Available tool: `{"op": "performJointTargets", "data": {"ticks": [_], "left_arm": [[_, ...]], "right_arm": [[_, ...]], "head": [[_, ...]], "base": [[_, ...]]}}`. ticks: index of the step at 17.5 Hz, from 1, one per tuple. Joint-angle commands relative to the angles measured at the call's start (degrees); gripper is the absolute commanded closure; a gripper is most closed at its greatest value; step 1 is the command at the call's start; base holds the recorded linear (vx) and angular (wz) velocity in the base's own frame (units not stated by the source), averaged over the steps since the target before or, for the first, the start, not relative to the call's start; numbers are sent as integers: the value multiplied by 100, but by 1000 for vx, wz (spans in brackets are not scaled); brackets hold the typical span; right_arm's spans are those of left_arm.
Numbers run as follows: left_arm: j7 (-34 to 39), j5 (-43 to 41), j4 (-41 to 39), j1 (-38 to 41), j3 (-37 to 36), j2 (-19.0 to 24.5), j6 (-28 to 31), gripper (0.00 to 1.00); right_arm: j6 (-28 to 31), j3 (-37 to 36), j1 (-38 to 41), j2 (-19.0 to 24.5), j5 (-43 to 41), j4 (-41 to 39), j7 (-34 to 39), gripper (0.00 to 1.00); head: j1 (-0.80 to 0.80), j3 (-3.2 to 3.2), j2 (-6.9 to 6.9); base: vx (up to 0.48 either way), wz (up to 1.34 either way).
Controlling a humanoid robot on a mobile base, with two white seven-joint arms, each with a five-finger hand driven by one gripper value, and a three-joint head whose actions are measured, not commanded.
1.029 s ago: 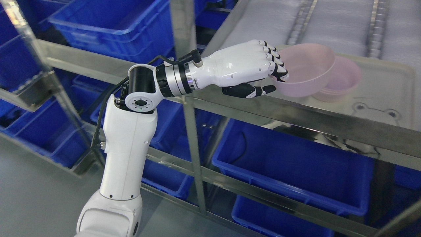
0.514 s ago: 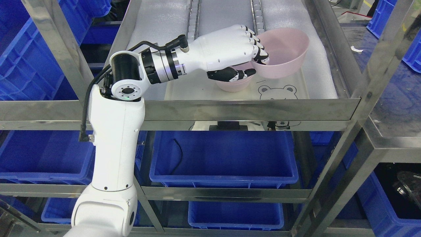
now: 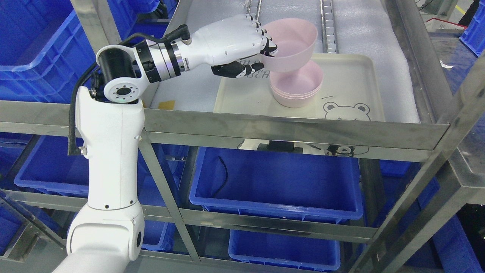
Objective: Stack pink IKEA bowl on shelf middle layer
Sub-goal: 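Carry the pink bowl over the white tray on the middle shelf, then lower the pink bowl into the other pink bowl and release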
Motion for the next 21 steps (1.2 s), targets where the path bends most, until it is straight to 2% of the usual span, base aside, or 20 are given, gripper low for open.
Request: {"op": "performJointTargets", "data": {"ticks": [1, 5, 9, 21], "left_arm": [[5, -632, 965, -520, -650, -362, -1, 98], [31, -1230, 1369, -503, -757, -362, -1, 98], [58, -1301, 1897, -599, -800, -362, -1, 98], [58, -1292, 1863, -643, -906, -362, -1, 96]], "right_arm": [[-3, 0, 18, -100, 0, -100, -3, 0], [-3, 0, 18, -100, 0, -100, -3, 0], [-3, 0, 18, -100, 0, -100, -3, 0], [-3, 0, 26, -100, 0, -100, -3, 0]], "head": [[0, 0, 0], [0, 0, 0], [0, 0, 0], [0, 0, 0]], "base": [[-5, -108], [2, -12], [0, 0], [0, 0]]}}
